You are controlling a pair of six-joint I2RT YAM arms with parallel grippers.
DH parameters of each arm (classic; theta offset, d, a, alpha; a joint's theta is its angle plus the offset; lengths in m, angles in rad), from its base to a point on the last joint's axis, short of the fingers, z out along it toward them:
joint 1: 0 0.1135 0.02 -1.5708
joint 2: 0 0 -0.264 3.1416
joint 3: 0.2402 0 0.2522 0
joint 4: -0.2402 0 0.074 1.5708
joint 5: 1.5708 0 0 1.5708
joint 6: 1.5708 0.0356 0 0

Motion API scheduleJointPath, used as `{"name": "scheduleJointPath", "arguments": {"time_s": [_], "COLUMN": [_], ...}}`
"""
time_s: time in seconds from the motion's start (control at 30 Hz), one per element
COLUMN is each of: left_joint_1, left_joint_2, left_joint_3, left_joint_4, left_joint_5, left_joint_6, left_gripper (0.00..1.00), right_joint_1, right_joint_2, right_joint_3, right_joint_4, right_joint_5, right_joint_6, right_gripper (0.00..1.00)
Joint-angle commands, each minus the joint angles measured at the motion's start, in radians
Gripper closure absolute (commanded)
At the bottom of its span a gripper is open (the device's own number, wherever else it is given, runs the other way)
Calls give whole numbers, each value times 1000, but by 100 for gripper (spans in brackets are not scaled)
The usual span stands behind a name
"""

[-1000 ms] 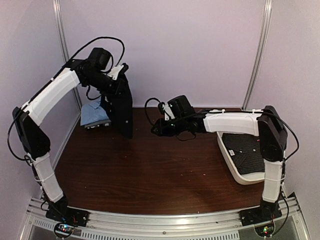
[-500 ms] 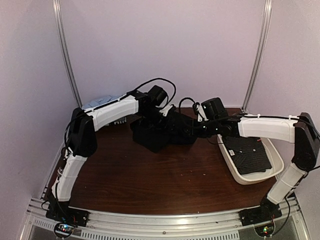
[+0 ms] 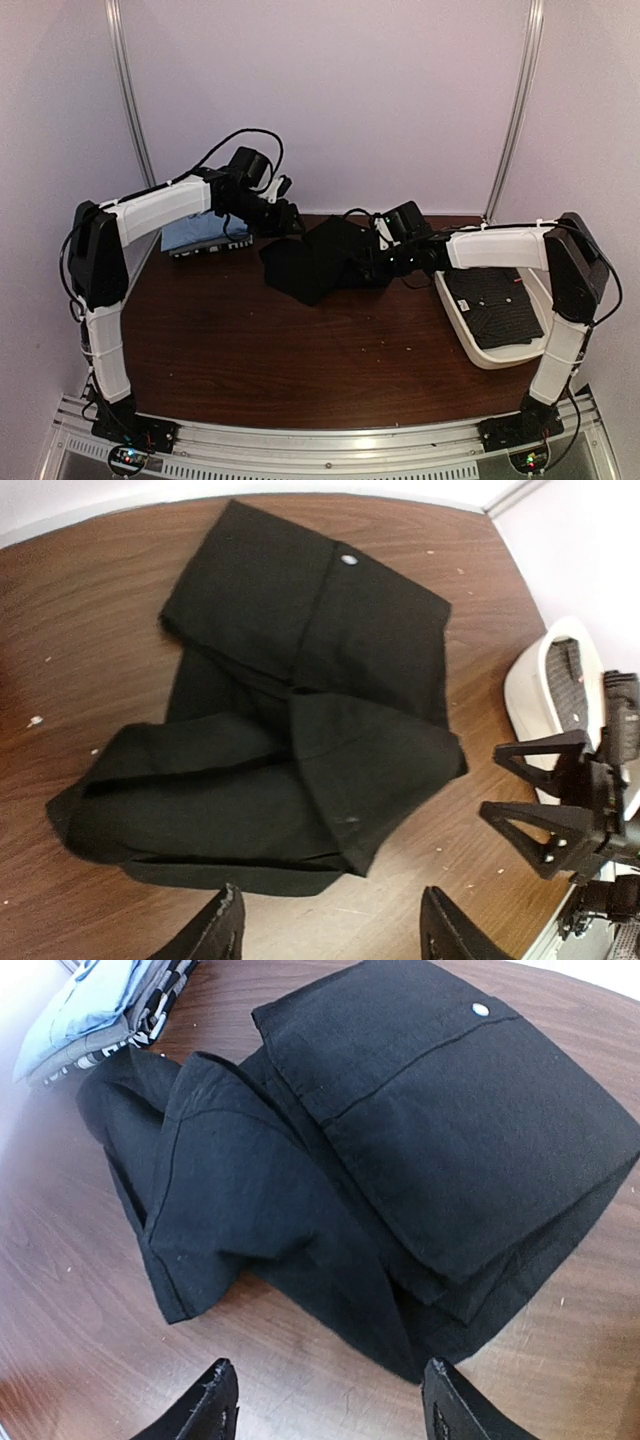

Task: Fold and stack the long sleeve shirts
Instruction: Move the 2/3-rectangle-folded shirt to the center of the board.

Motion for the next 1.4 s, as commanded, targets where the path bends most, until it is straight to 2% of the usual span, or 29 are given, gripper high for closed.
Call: {"name": "scheduleJointPath", "arguments": {"time_s": [0.0, 0.1, 0.2, 0.5, 0.73, 1.03, 1.13, 1.2, 1.37], "left_joint_1": [106, 159, 193, 207, 204, 186, 177, 172, 167], "left_joint_2": [-13, 3, -6, 17, 93, 161, 170, 174, 123], "left_joint_3": [-115, -154, -220, -378, -386, -347, -348, -347, -400], "left_joint_4": [100, 102, 137, 332, 433, 456, 478, 483, 484], "left_joint_5": [-4, -13, 1, 121, 195, 187, 206, 218, 237], "left_joint_6": [17, 22, 22, 64, 65, 70, 69, 64, 39], "left_gripper": [39, 39, 39, 40, 39, 44, 51, 62, 91], "right_joint_1": [-17, -14, 12, 102, 122, 127, 126, 127, 127], "right_joint_2": [43, 61, 48, 73, 191, 327, 351, 363, 355], "right_joint_3": [74, 116, 90, 25, 41, 120, 138, 149, 139], "right_joint_4": [38, 11, 26, 121, 252, 334, 359, 367, 360], "right_joint_5": [-18, -56, -73, -152, -219, -228, -220, -217, -226], "right_joint_6": [-74, -69, -45, 56, 154, 233, 240, 242, 238], "right_gripper": [35, 34, 33, 34, 34, 38, 41, 44, 67]}}
